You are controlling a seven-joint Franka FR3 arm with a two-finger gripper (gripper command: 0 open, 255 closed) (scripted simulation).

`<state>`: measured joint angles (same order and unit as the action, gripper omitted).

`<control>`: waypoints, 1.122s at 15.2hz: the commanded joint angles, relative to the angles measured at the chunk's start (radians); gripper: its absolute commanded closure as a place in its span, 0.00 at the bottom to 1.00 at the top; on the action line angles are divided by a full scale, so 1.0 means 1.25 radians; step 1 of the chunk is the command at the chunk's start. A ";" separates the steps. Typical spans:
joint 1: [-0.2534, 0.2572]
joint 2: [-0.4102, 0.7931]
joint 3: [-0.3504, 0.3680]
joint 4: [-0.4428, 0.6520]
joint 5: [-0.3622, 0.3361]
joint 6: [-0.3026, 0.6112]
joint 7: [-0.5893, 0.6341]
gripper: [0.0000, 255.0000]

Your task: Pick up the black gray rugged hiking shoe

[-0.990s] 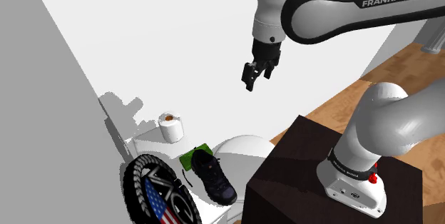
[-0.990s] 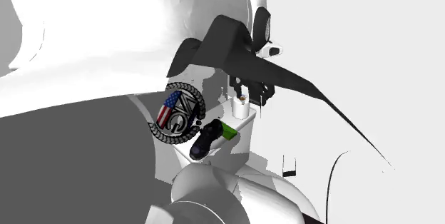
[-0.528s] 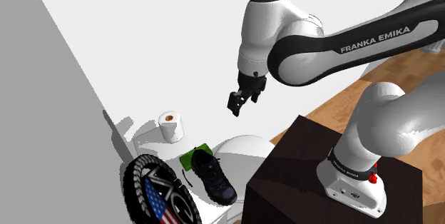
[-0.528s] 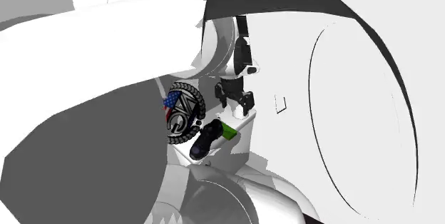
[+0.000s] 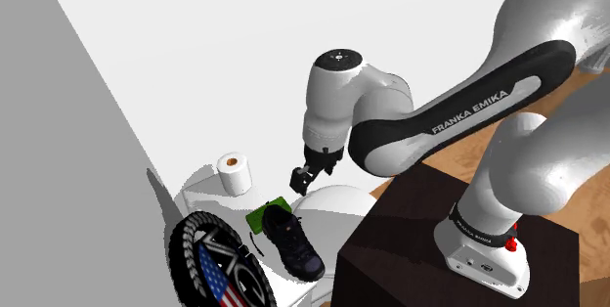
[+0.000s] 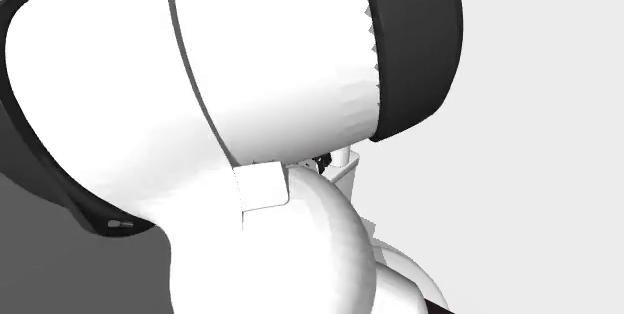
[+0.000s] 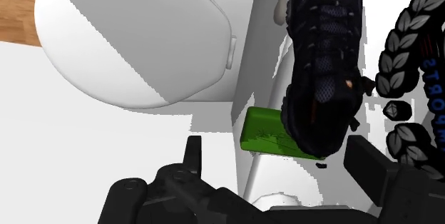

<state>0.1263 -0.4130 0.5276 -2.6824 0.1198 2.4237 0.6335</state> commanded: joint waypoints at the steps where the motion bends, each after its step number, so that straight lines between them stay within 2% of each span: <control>1: -0.012 0.060 0.046 0.009 -0.022 0.057 0.054 0.00; 4: -0.055 0.160 0.121 0.033 -0.100 0.133 0.155 0.00; 6: -0.095 0.237 0.173 0.056 -0.197 0.175 0.252 0.00; 7: -0.115 0.279 0.196 0.071 -0.263 0.190 0.313 0.00; 8: -0.114 0.284 0.195 0.073 -0.271 0.192 0.320 0.00; 11: -0.127 0.331 0.195 0.073 -0.357 0.218 0.386 0.00; 14: -0.129 0.380 0.183 0.077 -0.456 0.239 0.461 0.00; 15: -0.127 0.406 0.172 0.081 -0.510 0.248 0.502 0.00; 17: -0.121 0.405 0.167 0.081 -0.508 0.248 0.501 0.00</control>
<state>-0.0274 0.0859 0.7406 -2.5820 -0.4970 2.7302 1.2462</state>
